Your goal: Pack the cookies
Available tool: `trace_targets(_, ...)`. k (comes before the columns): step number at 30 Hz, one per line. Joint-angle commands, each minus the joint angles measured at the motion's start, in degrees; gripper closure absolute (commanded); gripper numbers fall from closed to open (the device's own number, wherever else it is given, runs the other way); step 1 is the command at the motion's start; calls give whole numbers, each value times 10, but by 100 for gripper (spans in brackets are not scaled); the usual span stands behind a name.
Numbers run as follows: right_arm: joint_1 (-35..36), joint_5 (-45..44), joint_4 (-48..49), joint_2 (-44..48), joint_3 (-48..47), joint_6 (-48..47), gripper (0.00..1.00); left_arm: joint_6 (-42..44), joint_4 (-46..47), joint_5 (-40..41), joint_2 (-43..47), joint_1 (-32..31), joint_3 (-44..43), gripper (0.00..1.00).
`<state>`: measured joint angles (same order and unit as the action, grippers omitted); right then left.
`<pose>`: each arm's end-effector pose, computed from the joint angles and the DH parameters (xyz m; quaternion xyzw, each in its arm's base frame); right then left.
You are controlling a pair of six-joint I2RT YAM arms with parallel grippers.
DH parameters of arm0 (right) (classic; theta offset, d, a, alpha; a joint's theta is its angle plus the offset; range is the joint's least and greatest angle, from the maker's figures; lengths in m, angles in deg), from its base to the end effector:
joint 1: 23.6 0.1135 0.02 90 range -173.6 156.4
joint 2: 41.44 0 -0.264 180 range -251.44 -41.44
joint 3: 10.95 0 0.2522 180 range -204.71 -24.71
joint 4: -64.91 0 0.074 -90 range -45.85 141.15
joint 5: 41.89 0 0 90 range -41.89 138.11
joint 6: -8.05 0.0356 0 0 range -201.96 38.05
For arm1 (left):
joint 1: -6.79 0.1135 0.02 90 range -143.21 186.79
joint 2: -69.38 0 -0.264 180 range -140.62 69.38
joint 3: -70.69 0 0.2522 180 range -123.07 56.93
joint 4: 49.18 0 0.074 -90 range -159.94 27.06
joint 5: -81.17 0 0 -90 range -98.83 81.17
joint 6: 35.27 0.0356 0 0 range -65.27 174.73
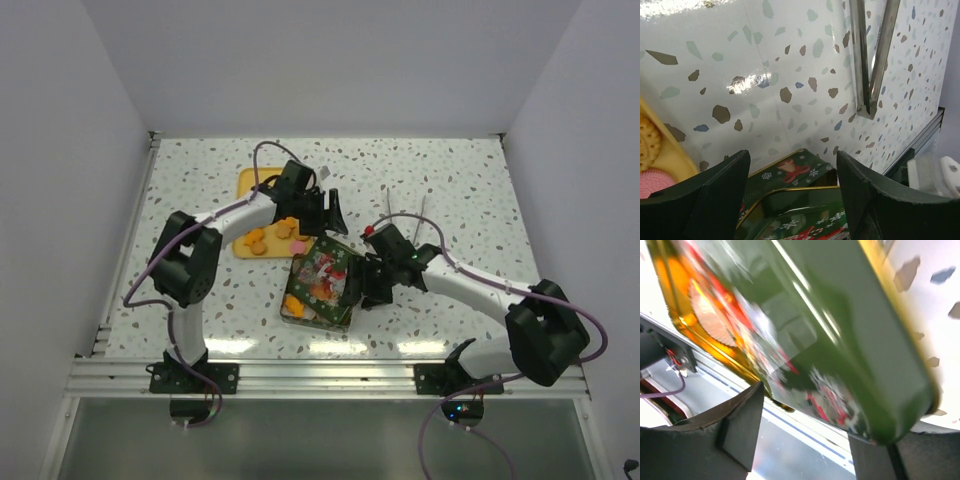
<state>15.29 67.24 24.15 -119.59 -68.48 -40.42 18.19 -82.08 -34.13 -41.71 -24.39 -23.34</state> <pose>0.1899 0.1682 0.1886 -0.0190 0.9562 0.2803 0.0822 0.3552 -0.2327 0.2045 0.0320 0.9193 -0.3570 0.1627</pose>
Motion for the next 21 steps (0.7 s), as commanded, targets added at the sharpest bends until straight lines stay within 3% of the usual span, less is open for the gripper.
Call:
trace_targets(1, -7, -28, -26, -1, -45, -23, 32, 26, -31, 11, -10, -2, -19, 25)
trace_targets(21, -72, -41, -38, -61, -108, -44, 32, 65, -101, 30, -44, -3, -53, 26)
